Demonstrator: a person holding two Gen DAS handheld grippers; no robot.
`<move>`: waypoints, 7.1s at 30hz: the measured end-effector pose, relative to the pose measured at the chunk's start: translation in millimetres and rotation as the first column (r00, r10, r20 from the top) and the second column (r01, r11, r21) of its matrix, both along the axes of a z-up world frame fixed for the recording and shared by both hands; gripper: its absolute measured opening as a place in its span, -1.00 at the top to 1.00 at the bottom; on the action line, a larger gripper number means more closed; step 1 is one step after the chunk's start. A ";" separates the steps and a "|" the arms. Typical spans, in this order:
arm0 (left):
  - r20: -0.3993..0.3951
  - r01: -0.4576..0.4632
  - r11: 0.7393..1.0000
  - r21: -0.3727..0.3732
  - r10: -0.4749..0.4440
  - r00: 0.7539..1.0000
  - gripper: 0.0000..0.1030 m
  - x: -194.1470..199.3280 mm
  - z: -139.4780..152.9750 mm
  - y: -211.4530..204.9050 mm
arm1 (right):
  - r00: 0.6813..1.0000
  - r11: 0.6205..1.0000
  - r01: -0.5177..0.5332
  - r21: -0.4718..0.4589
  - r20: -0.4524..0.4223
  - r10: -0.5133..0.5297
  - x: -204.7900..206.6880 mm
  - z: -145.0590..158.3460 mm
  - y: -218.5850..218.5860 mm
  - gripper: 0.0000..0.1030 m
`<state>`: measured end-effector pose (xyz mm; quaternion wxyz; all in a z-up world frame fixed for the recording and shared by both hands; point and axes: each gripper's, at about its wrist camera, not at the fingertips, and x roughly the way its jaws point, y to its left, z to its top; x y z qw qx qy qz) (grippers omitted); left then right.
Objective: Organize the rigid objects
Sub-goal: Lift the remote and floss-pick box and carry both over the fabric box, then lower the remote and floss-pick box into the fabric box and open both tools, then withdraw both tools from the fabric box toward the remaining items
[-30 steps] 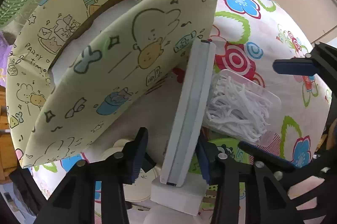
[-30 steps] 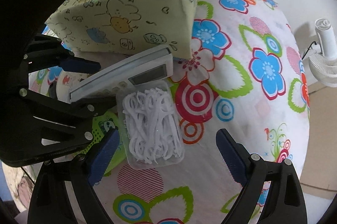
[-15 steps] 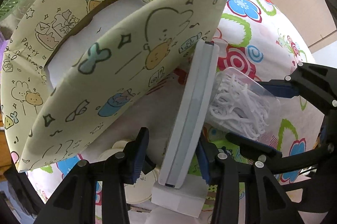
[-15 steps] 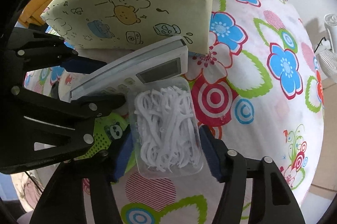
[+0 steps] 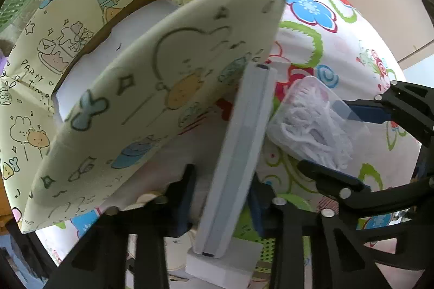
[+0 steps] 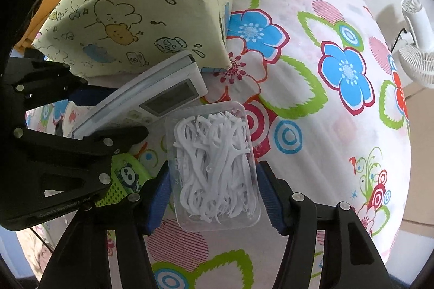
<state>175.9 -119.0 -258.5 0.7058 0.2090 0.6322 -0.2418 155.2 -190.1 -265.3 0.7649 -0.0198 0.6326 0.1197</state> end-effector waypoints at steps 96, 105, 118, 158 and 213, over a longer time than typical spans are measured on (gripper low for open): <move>0.229 -0.526 0.821 -0.221 0.568 0.791 0.61 -3.6 177.4 101.8 | 0.973 0.999 0.031 -0.014 0.231 -0.027 33.0 176.1 46.6 -0.22; 0.200 -0.572 0.789 -0.222 0.611 0.766 0.61 17.8 163.0 105.0 | 0.977 0.996 0.073 0.045 0.198 -0.081 62.7 159.9 42.7 -0.22; 0.182 -0.612 0.769 -0.182 0.638 0.748 0.61 41.2 135.1 106.0 | 0.981 0.993 0.112 0.047 0.154 -0.118 93.5 134.3 36.1 -0.22; 0.162 -0.626 0.776 -0.076 0.629 0.760 0.54 72.3 93.3 112.5 | 0.970 0.981 0.196 -0.015 0.148 -0.191 140.7 95.5 64.6 -0.23; 0.276 -0.522 0.840 -0.150 0.543 0.793 -0.79 -18.1 175.1 103.0 | 0.954 0.989 0.151 -0.011 0.265 -0.142 40.7 176.3 58.9 -0.78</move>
